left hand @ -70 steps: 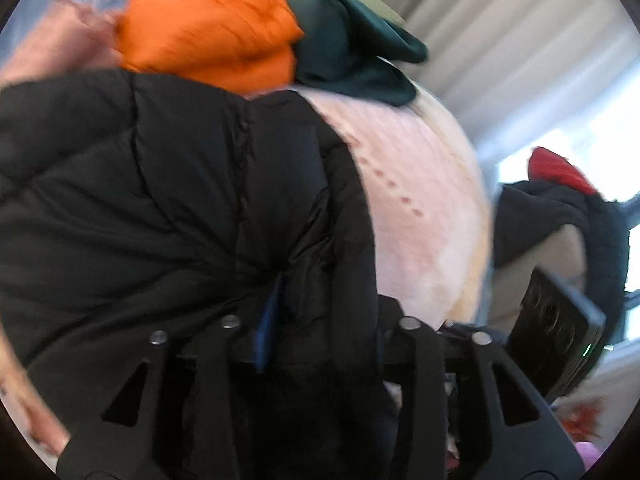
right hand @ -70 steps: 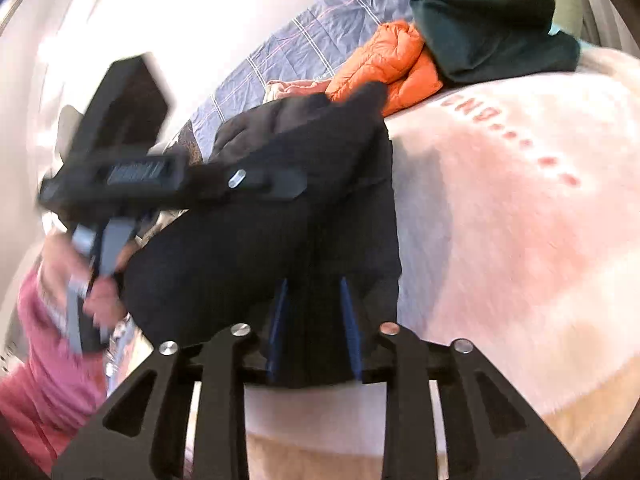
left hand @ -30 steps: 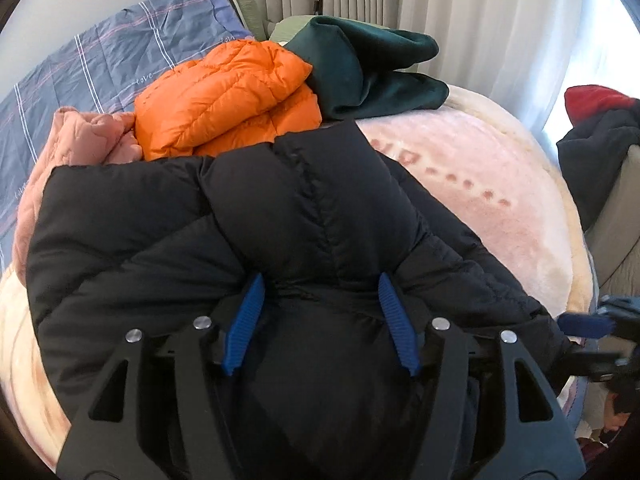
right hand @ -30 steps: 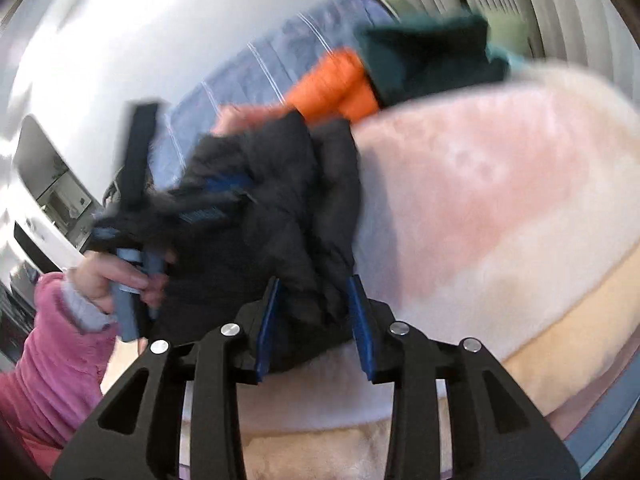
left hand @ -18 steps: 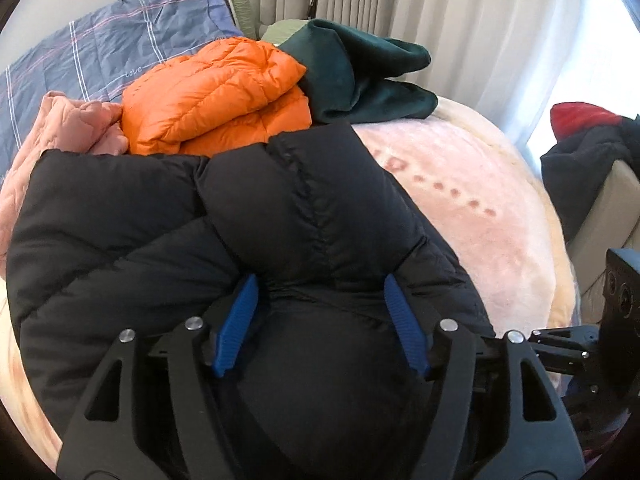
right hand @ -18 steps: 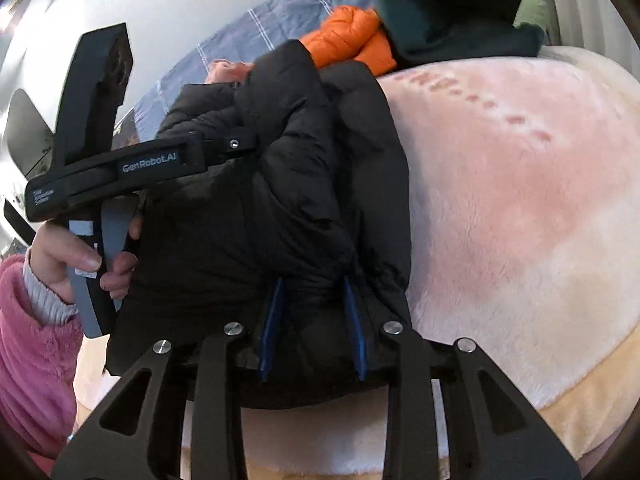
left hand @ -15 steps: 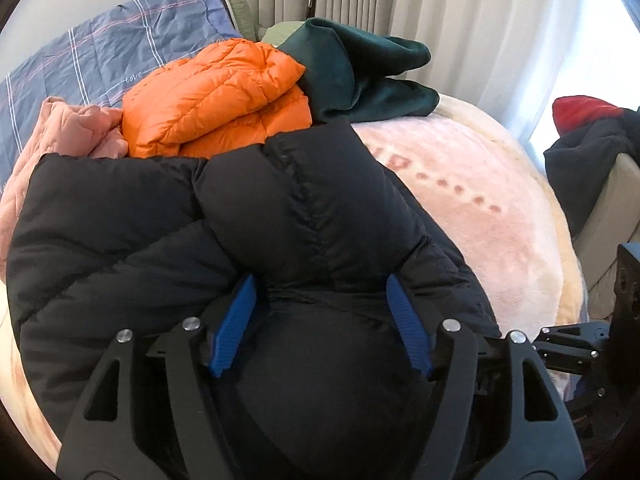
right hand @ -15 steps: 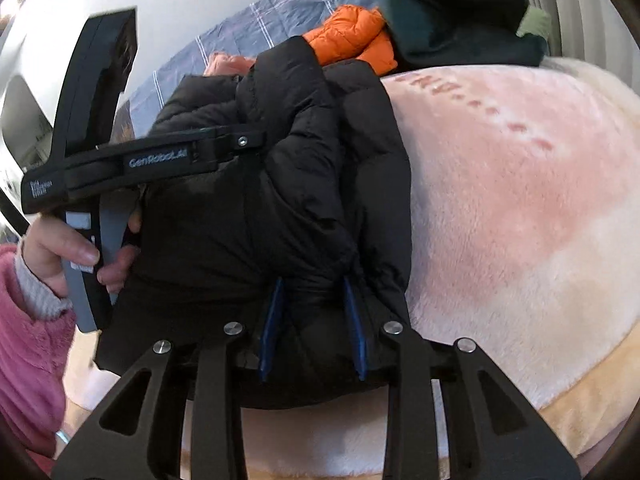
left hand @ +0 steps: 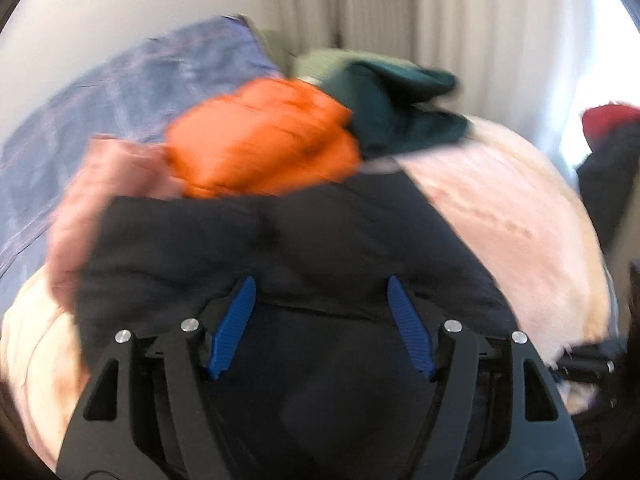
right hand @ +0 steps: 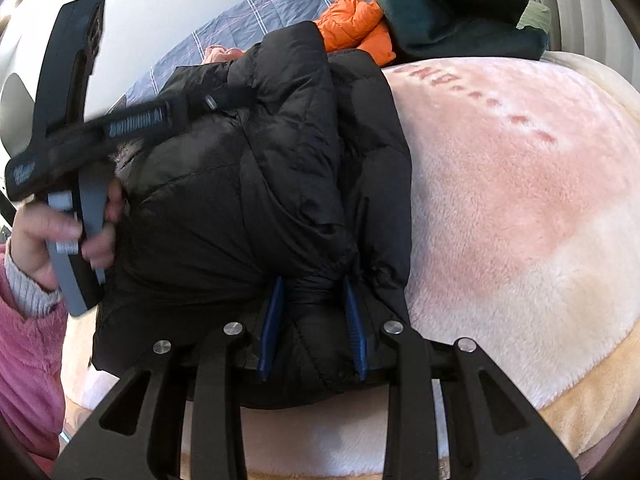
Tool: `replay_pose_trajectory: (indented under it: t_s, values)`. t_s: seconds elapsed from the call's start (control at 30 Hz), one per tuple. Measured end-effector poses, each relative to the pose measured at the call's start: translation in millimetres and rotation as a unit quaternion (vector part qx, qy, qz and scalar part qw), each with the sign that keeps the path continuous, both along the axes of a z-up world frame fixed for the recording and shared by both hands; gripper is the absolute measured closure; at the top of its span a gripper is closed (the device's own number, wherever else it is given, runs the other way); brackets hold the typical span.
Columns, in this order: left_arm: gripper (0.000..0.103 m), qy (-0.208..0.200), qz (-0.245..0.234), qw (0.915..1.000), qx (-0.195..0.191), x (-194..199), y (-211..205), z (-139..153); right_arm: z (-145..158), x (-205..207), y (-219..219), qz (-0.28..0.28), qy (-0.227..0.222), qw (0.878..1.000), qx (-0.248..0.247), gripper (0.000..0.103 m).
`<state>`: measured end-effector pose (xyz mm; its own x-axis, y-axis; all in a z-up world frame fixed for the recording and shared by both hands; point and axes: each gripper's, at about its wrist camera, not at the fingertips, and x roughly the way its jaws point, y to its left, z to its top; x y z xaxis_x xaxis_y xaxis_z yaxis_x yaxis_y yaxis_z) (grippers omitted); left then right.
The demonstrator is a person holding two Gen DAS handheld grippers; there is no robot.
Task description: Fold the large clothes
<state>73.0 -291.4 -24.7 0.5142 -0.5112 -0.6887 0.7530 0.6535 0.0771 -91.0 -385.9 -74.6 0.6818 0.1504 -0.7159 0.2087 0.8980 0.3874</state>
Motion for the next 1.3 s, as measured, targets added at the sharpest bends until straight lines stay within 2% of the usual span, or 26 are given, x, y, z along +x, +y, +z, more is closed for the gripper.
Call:
replay_pose_trajectory:
  t_s: [0.07, 0.13, 0.23, 0.27, 0.43, 0.8, 0.9, 0.97, 1.0, 1.07, 1.13, 1.2, 1.27, 1.3]
  values:
    - [0.031, 0.018, 0.03, 0.9988, -0.034, 18, 16, 11, -1, 1, -1, 0.002, -0.001, 1.0, 0.001, 0.073]
    - [0.03, 0.034, 0.055, 0.9969, -0.046, 34, 28, 12, -1, 3, -2, 0.004, -0.001, 1.0, 0.003, 0.073]
    - [0.027, 0.058, 0.071, 0.9958, -0.007, 56, 30, -13, -2, 6, -3, 0.011, -0.004, 1.0, 0.006, 0.073]
    - [0.025, 0.053, 0.072, 0.996, 0.003, 57, 28, -19, -2, 8, -3, 0.012, -0.003, 1.0, 0.005, 0.073]
    - [0.021, 0.052, 0.077, 0.9955, 0.018, 63, 15, -33, -6, 9, -5, 0.012, -0.002, 1.0, 0.007, 0.073]
    - [0.021, 0.087, 0.07, 0.9937, 0.009, 71, 19, -48, -6, 13, -6, 0.031, 0.005, 1.0, 0.002, 0.073]
    - [0.021, 0.086, 0.069, 0.9937, 0.018, 69, 18, -47, 10, 12, -6, 0.041, 0.02, 0.999, -0.01, 0.073]
    - [0.021, 0.083, 0.067, 0.9941, 0.021, 67, 18, -45, 35, 10, -4, 0.059, 0.013, 0.998, -0.026, 0.069]
    - [0.022, 0.084, 0.065, 0.9941, 0.02, 67, 19, -44, 56, 6, -3, 0.074, -0.019, 0.996, -0.039, 0.067]
    - [0.022, 0.088, 0.062, 0.9941, 0.016, 66, 20, -42, 90, 2, -1, 0.089, -0.075, 0.991, -0.065, 0.05]
    - [0.022, 0.091, 0.061, 0.994, 0.011, 67, 21, -40, 116, 9, 1, 0.093, -0.121, 0.985, -0.086, 0.049]
    - [0.022, 0.092, 0.061, 0.9938, 0.01, 67, 21, -39, 127, 26, 1, 0.086, -0.142, 0.982, -0.094, 0.052]
    - [0.022, 0.092, 0.061, 0.9938, 0.009, 66, 22, -38, 125, 57, -1, 0.091, -0.144, 0.983, -0.066, 0.08]
    - [0.022, 0.093, 0.06, 0.9938, 0.007, 66, 22, -37, 120, 73, -4, 0.095, -0.138, 0.985, -0.041, 0.085]
